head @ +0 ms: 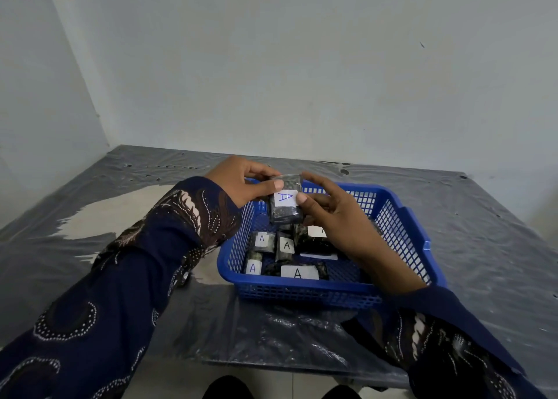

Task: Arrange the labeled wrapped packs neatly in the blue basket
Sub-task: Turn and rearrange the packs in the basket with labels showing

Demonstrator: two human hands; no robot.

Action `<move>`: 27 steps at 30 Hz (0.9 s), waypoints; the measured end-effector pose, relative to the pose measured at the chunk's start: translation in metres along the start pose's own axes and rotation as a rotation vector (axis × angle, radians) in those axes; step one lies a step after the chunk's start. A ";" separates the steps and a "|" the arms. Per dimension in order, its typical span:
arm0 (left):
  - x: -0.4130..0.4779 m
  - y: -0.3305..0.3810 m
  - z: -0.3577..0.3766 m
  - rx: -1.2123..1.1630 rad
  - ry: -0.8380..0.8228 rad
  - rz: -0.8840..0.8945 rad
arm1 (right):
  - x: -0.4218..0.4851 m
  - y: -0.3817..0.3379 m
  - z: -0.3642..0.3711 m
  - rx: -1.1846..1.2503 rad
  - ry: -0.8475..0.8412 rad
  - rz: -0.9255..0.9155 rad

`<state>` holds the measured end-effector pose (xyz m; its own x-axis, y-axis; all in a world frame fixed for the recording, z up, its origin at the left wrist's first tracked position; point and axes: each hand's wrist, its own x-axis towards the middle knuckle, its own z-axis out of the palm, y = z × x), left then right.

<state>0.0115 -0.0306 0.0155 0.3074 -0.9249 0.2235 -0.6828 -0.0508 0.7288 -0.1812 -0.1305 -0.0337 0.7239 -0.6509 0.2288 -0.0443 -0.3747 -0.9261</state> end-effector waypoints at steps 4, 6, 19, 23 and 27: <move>0.018 -0.009 0.000 0.132 0.018 0.010 | -0.037 -0.003 0.007 -0.377 0.116 -0.057; 0.028 -0.021 0.003 0.321 0.014 -0.013 | -0.059 -0.002 0.012 -0.598 0.048 -0.063; 0.064 -0.046 0.030 0.886 -0.146 -0.121 | -0.083 0.018 0.030 -1.037 0.136 -0.159; 0.067 -0.035 0.035 0.972 -0.232 -0.156 | -0.082 0.017 0.031 -1.060 0.143 -0.146; 0.069 -0.036 0.039 1.085 -0.249 -0.116 | -0.083 0.016 0.032 -1.072 0.152 -0.133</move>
<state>0.0318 -0.1072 -0.0208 0.3489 -0.9366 -0.0337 -0.9123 -0.3312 -0.2409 -0.2201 -0.0616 -0.0775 0.6775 -0.6101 0.4108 -0.6027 -0.7806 -0.1655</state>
